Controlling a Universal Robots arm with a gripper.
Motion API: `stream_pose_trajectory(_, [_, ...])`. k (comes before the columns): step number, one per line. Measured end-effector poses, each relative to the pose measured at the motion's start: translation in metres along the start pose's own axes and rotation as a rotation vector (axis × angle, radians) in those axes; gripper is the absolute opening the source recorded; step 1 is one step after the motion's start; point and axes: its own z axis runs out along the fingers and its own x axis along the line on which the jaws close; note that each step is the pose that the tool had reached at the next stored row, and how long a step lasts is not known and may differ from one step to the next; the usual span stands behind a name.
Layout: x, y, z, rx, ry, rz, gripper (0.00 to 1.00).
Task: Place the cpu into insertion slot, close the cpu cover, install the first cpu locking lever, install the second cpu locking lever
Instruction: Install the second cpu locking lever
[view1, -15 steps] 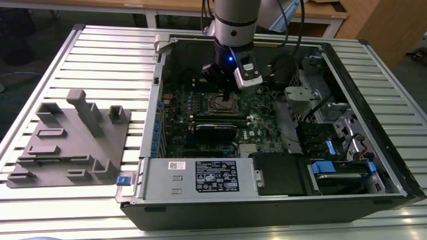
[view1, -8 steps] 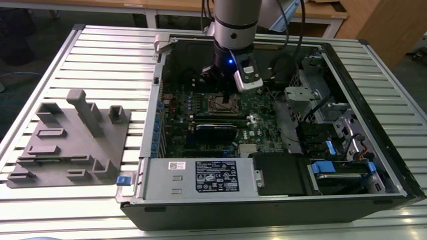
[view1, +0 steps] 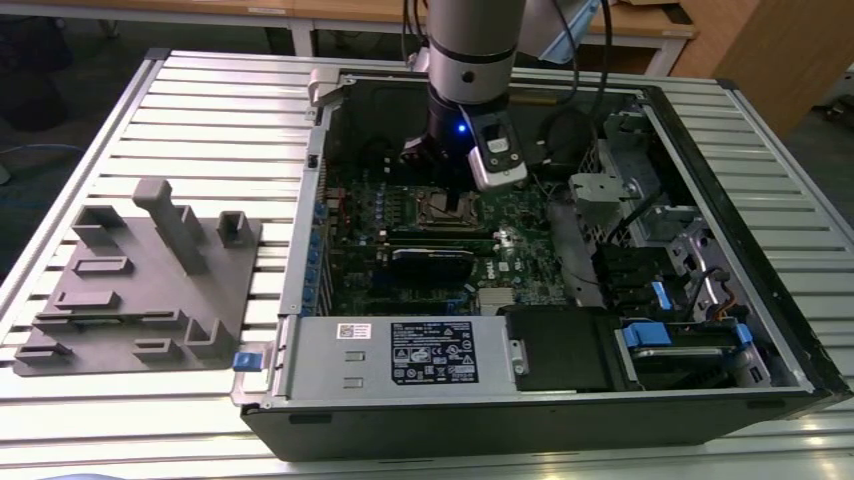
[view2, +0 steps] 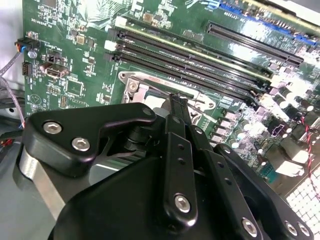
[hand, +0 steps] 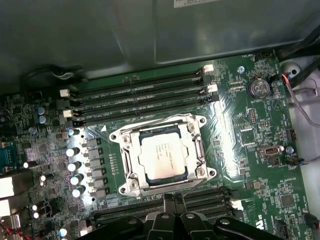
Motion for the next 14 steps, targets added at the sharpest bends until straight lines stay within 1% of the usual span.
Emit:
stream_pose_trajectory(8, [0.0004,-0.0033,-0.0001,-0.0001,0.0,0.0,0.11])
stream_pose_trajectory(14, [0.0054,-0.0053,-0.0001,0.0,-0.0002,0.0,0.11])
